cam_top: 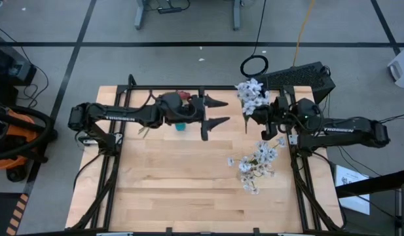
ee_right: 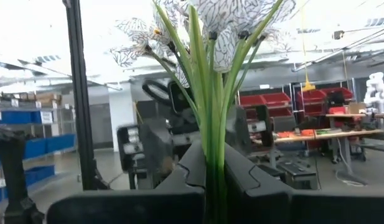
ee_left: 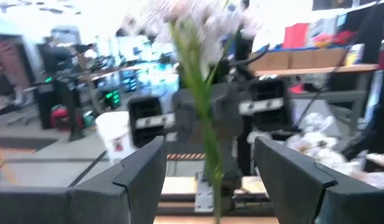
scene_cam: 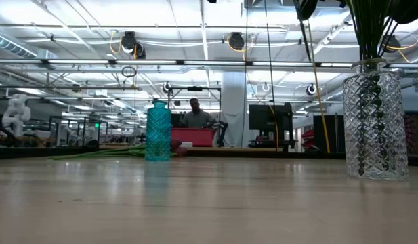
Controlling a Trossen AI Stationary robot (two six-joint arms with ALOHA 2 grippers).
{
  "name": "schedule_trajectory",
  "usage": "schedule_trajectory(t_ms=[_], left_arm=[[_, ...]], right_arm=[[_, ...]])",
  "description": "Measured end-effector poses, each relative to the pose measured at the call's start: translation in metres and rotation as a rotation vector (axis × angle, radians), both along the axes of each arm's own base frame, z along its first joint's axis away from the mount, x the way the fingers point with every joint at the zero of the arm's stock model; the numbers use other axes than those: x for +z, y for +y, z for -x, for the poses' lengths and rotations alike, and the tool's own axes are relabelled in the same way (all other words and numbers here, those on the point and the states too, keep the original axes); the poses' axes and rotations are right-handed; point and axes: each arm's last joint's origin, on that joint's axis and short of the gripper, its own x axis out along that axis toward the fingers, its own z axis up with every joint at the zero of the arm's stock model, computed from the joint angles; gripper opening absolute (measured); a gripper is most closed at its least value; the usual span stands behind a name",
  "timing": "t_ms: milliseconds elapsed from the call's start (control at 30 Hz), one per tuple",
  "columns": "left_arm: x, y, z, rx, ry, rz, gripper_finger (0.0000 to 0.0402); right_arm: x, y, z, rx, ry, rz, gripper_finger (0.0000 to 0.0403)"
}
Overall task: Sort flowers into vase by color
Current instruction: Put the white flowers into the transparent vase
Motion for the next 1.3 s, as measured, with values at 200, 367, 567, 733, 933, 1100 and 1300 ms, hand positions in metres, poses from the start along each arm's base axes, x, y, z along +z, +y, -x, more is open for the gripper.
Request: schedule_trajectory(t_ms=[200,367,567,733,933,1100,1300], left_arm=[[0.005,0.003,-0.001,-0.039,-0.072,-0.021,0.0248],[0.012,0.010,0.001,-0.038,-0.105,-0.021,0.0248],[0.016,0.019,0.002,-0.019,-0.117,0.029,0.0248],[0.013,0.023,0.000,-0.009,-0.109,0.032,0.0248],[0.007,0.023,-0.005,-0.028,-0.102,0.047,0.0248],[0.004,0.023,-0.010,-0.037,-0.109,0.053,0.0248],[-0.002,0.023,-0.016,-0.080,-0.110,0.044,0.0248]], right_arm=[[0.012,-0.002,-0.010,-0.017,0.037,0.038,0.0004],[0.022,-0.004,-0.022,-0.031,0.120,0.067,0.0004],[0.026,-0.005,-0.030,-0.038,0.142,0.090,0.0006],[0.027,-0.006,-0.035,-0.044,0.148,0.115,0.0009],[0.021,-0.008,-0.043,-0.047,0.173,0.126,0.0010],[0.017,-0.009,-0.048,-0.046,0.191,0.124,0.0010],[0.016,-0.009,-0.050,-0.049,0.191,0.120,0.0011]])
